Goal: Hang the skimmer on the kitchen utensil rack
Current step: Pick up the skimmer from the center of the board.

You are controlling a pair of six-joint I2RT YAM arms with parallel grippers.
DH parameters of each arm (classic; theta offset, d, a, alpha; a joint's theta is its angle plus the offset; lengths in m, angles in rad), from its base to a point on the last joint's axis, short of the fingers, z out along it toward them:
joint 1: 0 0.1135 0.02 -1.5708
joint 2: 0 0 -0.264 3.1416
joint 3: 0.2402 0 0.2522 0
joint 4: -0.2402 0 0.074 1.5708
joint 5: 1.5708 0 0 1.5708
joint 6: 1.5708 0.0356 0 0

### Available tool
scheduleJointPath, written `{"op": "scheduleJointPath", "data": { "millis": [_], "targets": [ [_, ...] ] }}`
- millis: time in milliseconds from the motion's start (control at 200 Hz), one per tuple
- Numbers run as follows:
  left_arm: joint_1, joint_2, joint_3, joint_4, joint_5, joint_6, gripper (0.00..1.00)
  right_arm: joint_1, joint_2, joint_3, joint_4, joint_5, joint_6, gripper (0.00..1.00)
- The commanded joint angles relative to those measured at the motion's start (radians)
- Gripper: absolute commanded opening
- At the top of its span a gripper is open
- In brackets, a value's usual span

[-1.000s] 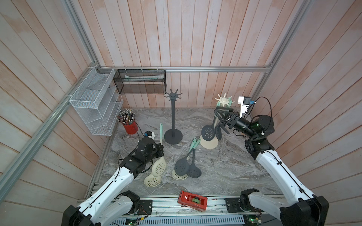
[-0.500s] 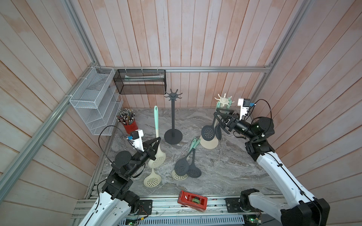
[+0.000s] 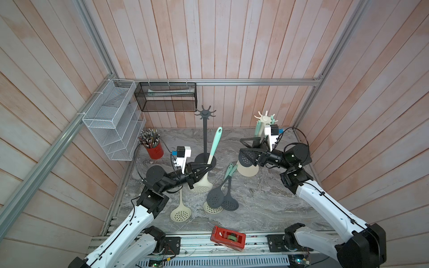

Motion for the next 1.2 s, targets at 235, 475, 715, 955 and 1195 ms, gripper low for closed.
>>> {"op": "scheduleJointPath", "data": {
  "millis": [235,475,715,955,1195],
  "targets": [
    [-0.074,0.157,0.075,0.22,0.199,-0.02,0.0,0.074,0.041,0.025,0.106,-0.036,-0.026,0.88],
    [-0.089,0.221,0.09,0.263,0.202,-0.032,0.0,0.095,0.044,0.037,0.083,-0.054,-0.069,0.89],
    [-0.09,0.223,0.088,0.266,0.182,-0.029,0.0,0.092,0.026,0.045,-0.03,-0.029,-0.148,0.89],
    [-0.087,0.143,0.092,0.112,0.009,0.077,0.0,0.034,-0.01,0.014,-0.001,-0.047,-0.115,0.88],
    [-0.111,0.158,0.118,-0.004,-0.172,0.147,0.0,0.059,0.027,0.053,0.036,-0.052,-0.058,0.88]
  ]
}}
